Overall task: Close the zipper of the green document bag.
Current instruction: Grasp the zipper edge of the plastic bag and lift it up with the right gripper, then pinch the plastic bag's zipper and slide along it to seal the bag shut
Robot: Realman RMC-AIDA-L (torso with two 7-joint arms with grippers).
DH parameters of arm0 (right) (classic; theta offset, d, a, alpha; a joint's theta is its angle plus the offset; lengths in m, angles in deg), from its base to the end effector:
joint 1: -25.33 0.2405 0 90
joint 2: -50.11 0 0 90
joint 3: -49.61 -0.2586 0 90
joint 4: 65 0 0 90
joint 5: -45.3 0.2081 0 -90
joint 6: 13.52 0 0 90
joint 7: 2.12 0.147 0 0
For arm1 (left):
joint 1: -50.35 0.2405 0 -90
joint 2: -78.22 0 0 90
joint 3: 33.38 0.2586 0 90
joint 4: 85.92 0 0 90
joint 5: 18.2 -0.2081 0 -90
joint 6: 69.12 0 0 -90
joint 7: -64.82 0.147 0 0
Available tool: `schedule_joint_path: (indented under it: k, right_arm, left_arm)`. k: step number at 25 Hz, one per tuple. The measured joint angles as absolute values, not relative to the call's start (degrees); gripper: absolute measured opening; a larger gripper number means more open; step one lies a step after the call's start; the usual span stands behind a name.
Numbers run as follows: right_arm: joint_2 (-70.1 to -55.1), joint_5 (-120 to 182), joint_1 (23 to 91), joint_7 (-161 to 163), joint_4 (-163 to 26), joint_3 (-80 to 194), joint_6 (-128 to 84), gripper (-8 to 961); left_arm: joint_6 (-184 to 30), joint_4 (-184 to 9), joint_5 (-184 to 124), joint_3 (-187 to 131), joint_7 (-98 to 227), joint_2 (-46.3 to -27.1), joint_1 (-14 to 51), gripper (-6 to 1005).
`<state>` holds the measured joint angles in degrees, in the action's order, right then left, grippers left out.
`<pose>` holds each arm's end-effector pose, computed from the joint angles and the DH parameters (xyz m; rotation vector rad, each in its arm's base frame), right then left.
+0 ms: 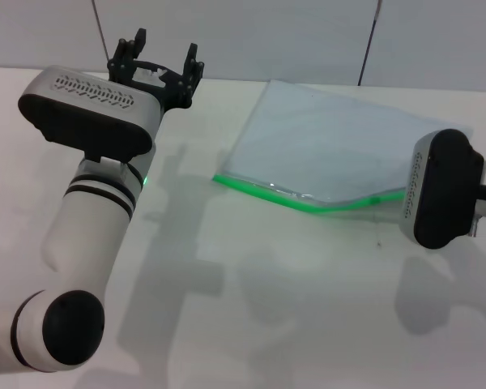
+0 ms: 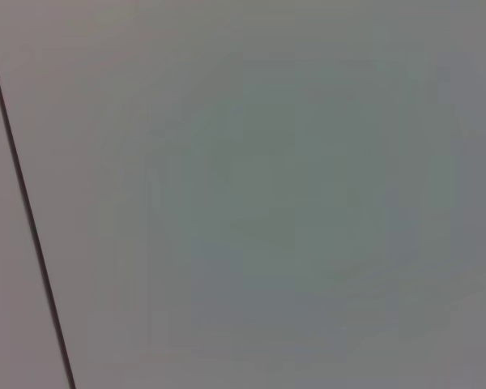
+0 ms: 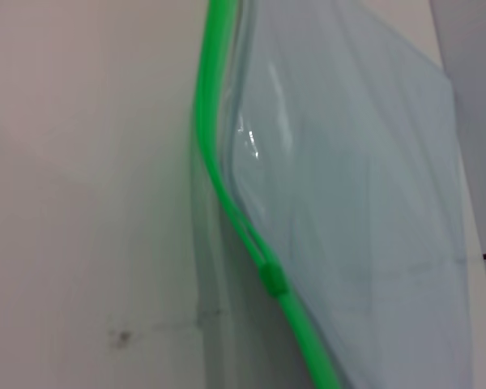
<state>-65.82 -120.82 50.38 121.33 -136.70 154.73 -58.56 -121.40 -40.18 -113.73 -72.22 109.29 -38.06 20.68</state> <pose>0.2264 0.3805 -0.0410 -2.3580 -0.2679 -0.7283 -0.2056 0.3806 -0.0520 -1.6217 -0.3666 -0.5284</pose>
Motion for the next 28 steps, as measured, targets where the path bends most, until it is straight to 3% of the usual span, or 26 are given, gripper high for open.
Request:
schedule_joint_path:
  k: [5, 16, 28]
  right_arm:
    - [-65.81, -120.82, 48.44, 122.58, -141.42, 153.87, -60.6, 152]
    - [-65.82, -120.77, 41.61, 122.1, -156.1, 149.2, -62.25, 72]
    - [-66.03, -120.63, 40.89, 122.91, -157.49, 149.78, -62.27, 55]
  left_arm:
    - [-118.38, -39.0, -114.0, -72.27, 109.47, -37.67, 20.66, 721]
    - [-102.02, -23.48, -122.31, -70.54, 116.68, -30.91, 20.94, 721]
    - [-84.17, -18.81, -125.42, -72.91, 138.83, -31.76, 18.82, 720]
